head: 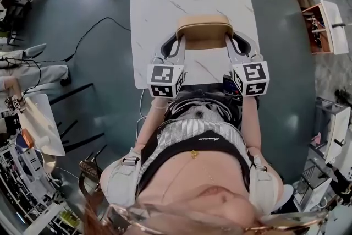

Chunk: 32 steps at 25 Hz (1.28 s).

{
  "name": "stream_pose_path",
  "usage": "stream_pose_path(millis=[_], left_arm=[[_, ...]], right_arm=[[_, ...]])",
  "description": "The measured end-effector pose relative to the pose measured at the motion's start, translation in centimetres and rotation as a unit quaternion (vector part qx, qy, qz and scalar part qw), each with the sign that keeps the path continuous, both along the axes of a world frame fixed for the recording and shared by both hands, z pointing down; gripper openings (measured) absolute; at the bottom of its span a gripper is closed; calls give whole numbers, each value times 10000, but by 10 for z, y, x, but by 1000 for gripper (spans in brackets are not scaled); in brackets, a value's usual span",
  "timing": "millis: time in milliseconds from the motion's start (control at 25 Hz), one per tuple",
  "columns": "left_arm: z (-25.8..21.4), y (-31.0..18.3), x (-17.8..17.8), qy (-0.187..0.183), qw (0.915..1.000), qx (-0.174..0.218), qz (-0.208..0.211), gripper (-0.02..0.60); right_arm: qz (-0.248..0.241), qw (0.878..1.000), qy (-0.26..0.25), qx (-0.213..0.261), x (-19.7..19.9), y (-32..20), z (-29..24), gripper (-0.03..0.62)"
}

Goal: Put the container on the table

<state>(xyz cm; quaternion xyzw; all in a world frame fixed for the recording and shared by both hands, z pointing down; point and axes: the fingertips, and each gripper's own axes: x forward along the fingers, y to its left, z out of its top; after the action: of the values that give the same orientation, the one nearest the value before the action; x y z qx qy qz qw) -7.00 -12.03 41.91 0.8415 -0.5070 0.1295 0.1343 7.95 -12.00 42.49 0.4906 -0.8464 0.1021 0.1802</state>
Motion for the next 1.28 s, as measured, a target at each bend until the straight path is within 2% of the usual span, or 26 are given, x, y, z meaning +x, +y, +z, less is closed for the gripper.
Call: stream_pose_path(millis=[520, 1280], left_arm=[[0, 0, 7, -175, 9993, -12, -322, 49], [11, -11, 6, -279, 9992, -196, -225, 49]], right_arm=[[-334, 9993, -129, -56, 7, -9, 5, 74], [-295, 9992, -116, -260, 5, -17, 17, 75]])
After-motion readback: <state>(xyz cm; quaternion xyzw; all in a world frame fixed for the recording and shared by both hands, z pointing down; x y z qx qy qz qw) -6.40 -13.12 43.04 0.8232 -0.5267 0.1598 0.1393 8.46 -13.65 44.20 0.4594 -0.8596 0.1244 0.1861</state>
